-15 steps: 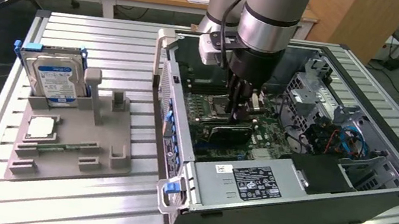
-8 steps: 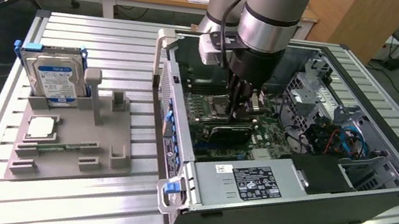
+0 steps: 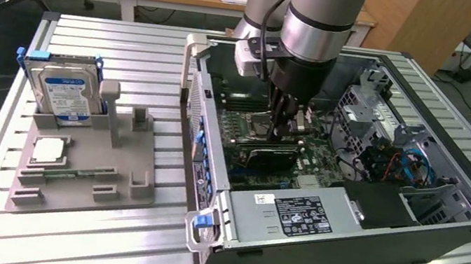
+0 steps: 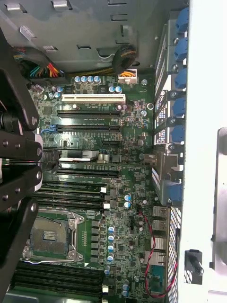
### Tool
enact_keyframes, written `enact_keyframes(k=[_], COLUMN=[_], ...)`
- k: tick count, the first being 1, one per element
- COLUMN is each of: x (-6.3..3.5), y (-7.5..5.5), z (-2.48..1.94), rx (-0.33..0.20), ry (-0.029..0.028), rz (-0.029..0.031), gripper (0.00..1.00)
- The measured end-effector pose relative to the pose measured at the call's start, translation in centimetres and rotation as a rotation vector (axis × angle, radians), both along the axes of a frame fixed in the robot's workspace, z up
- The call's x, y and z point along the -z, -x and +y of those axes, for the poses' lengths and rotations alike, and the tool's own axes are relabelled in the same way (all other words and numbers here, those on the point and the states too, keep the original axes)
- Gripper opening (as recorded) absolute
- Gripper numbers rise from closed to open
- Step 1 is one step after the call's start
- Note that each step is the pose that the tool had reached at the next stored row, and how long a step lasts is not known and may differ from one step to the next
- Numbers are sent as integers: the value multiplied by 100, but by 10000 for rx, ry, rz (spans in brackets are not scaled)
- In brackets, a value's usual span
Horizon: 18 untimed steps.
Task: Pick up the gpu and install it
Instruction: 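Insert the gpu into the slot, then press down on the gpu until it lock into place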
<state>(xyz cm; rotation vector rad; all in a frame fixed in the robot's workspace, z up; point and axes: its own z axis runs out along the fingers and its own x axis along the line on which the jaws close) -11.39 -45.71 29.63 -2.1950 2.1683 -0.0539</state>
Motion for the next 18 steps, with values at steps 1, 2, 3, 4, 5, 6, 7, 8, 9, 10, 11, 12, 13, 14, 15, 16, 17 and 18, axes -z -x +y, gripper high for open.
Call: enact_keyframes(k=[1,2,3,4,5,6,7,8,9,10,11,12,13,14,15,16,17,18], x=[0,0,0,0,0,0,0,0,0,0,0,0,0,0,0,0,0,0], y=[0,0,0,0,0,0,0,1,1,1,1,1,1,1,1,1,1,1], z=[0,0,0,0,0,0,0,0,0,0,0,0,0,0,0,0,0,0], rx=[0,0,0,0,0,0,1,0,0,1,0,0,1,0,0,0,0,0], ry=[0,0,0,0,0,0,-1,-1,-1,-1,0,0,0,0,-1,0,-1,0], rz=[0,0,0,0,0,0,0,0,0,0,0,0,0,0,0,0,0,0], gripper=[10,10,10,10,10,10,10,10,10,10,10,10,10,10,10,10,10,10])
